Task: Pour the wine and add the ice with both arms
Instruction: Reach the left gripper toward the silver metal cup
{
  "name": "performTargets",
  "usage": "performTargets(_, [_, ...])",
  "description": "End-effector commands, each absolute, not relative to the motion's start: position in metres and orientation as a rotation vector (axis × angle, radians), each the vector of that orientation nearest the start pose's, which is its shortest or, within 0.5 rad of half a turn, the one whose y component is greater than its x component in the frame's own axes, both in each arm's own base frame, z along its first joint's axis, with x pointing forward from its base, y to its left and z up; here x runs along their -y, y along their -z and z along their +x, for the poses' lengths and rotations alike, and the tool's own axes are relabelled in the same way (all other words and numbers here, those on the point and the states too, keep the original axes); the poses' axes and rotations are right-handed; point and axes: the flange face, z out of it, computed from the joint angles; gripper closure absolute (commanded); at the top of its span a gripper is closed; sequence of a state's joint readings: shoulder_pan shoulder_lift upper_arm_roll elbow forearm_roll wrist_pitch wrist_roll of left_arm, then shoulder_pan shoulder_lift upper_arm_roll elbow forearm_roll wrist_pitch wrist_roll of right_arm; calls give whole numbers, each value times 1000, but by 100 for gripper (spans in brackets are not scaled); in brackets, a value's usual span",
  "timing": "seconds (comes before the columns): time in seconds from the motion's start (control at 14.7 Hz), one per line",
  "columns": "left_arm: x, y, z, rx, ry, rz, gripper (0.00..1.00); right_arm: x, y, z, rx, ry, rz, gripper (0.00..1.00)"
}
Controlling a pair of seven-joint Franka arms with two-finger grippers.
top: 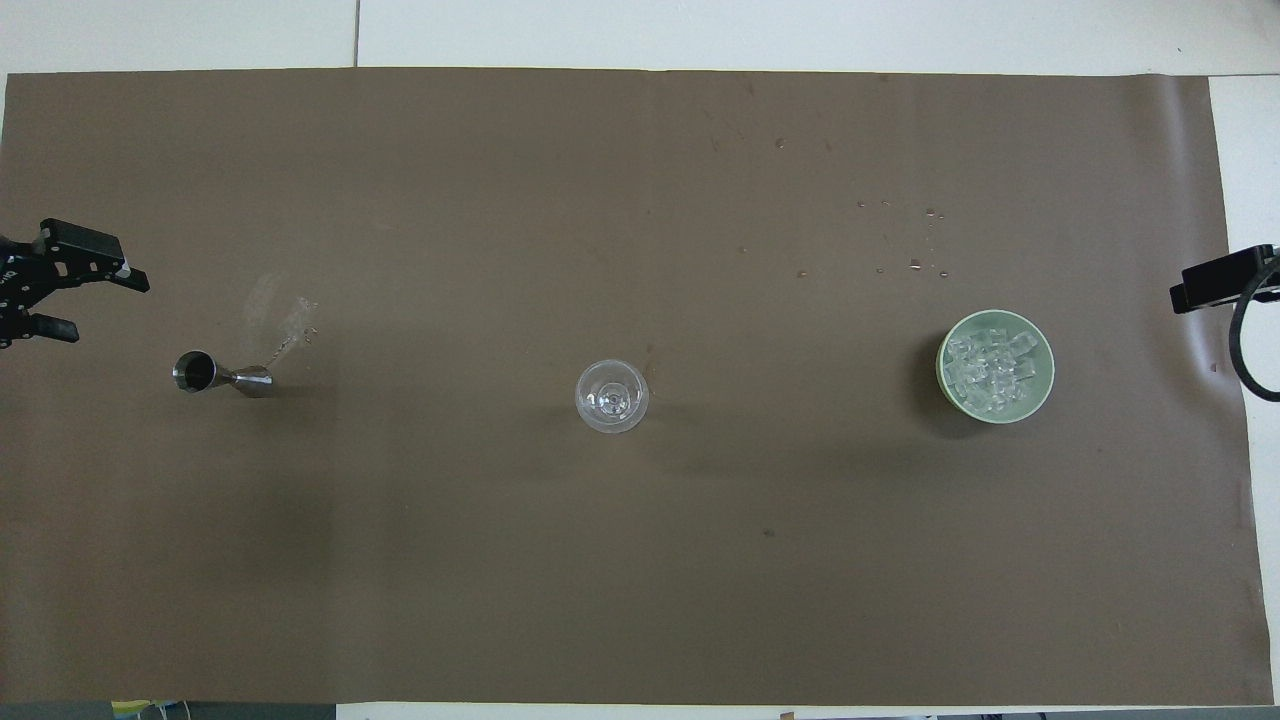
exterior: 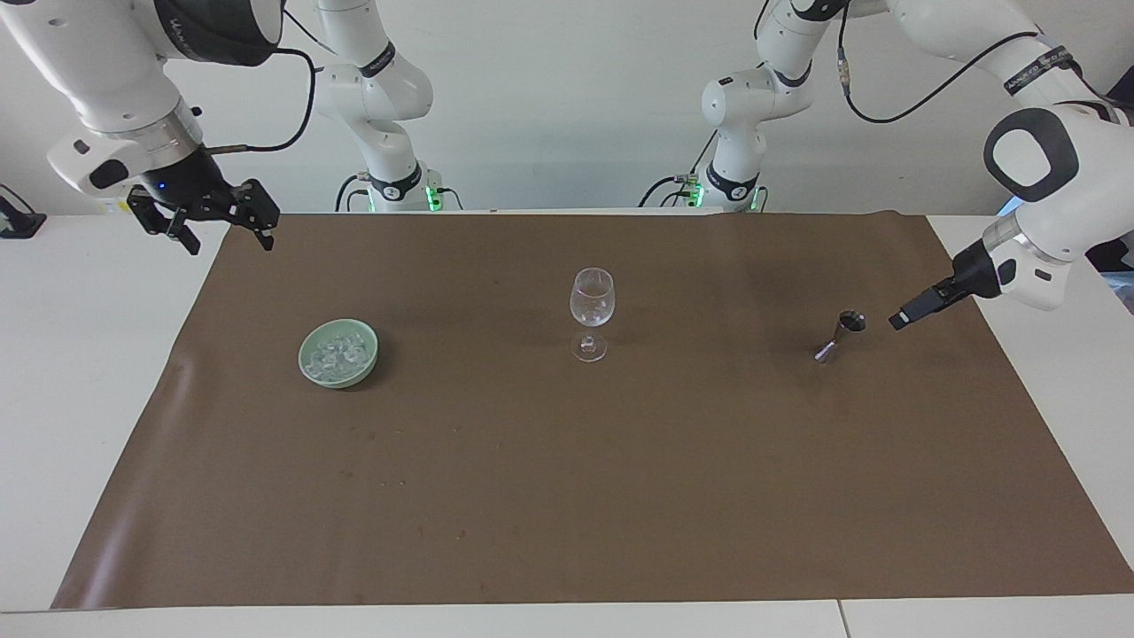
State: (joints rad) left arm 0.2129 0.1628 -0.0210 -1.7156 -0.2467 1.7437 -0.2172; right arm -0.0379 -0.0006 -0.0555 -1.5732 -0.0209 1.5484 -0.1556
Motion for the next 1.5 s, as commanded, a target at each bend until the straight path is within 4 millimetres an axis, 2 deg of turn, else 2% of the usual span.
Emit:
performTargets(0.0, [-106,-466,567,1002,-235,-3299,0,55,-623,543,104,-46,-3149,0])
performTargets(0.27, [-131,-438,570,1303,-344,-3291,0,55,-623,543,104,-46,-3149,0])
performTargets(0.41, [-142,-417,573,1432,-415,-3258,0,56,-623,543,101,-46,-3149,0])
performTargets(0.54, [-146,-401,578,1541,-469,-3215,0,55,-623,543,104,-46,-3149,0])
performTargets(0.68, [-160,-382,585,1768,-552,-3111,0,55,-623,543,104,-46,-3149,0])
performTargets(0.82, [-168,-372,602,2030,-636,-2963,0,56,-623,543,101,-46,-3149,0])
performTargets(0.88, [-169,-366,603,2065,-652,-2934,0,55,-623,543,104,-46,-3149,0])
performTargets(1.02, [-180,-352,592,2110,-691,-2887,0,54,-623,543,104,-46,-3149,0])
performTargets(1.16, [-185,-338,571,2141,-769,-2831,0,55,-623,543,104,-46,-3149,0])
performTargets(1.43, [-200,-333,552,2181,-805,-2797,0,54,-623,543,106,-46,-3149,0])
